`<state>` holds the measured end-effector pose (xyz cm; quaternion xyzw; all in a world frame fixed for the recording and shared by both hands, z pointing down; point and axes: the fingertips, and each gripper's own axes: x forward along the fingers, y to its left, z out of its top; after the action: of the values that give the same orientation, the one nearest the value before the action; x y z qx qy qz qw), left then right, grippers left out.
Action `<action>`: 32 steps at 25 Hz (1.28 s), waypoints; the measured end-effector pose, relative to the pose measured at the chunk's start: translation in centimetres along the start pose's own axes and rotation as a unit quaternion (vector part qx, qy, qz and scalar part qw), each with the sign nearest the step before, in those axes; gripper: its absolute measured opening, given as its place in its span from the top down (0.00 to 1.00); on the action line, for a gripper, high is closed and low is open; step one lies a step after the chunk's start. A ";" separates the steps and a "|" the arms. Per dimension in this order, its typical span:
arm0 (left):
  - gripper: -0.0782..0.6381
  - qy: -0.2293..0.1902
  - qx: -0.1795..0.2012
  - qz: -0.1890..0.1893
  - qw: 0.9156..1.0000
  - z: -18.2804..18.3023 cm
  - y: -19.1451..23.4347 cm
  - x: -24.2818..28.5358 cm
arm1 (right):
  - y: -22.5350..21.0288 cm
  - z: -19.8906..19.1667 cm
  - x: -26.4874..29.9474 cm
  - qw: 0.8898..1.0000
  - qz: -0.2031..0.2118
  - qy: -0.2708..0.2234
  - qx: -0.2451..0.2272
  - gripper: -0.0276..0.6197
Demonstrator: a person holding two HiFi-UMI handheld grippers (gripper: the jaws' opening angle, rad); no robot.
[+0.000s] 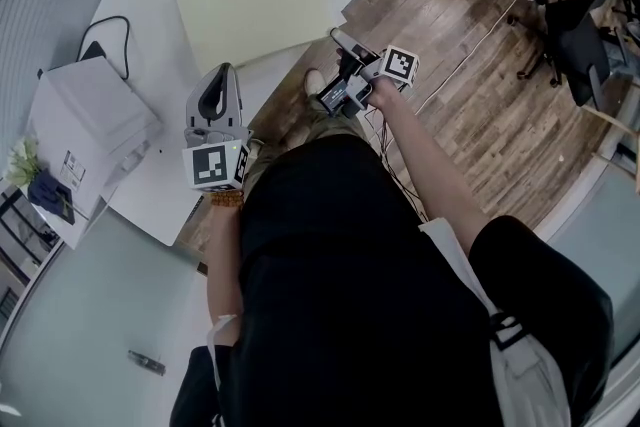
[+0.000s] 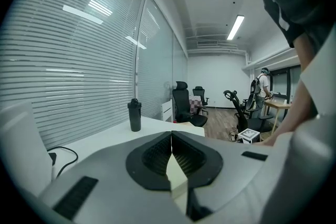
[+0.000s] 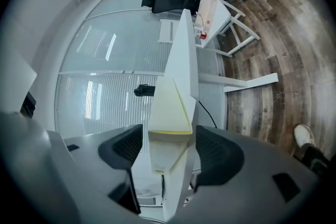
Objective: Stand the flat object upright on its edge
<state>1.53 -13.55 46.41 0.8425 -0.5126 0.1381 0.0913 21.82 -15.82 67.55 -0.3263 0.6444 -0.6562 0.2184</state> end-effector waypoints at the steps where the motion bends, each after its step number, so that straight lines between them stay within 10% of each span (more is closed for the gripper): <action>1: 0.88 0.000 -0.001 0.001 1.000 -0.1 0.0 0.0 | -0.1 -0.1 0.2 1.000 -0.002 0.003 0.000 0.51; 32: 0.88 0.005 -0.022 0.025 0.999 -1.3 2.2 -1.0 | -0.4 0.4 0.8 1.000 -0.013 -0.016 0.005 0.56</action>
<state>-1.04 -13.34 47.33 0.8264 -0.5362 0.1331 0.1088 21.56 -16.65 68.04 -0.3438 0.6331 -0.6572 0.2213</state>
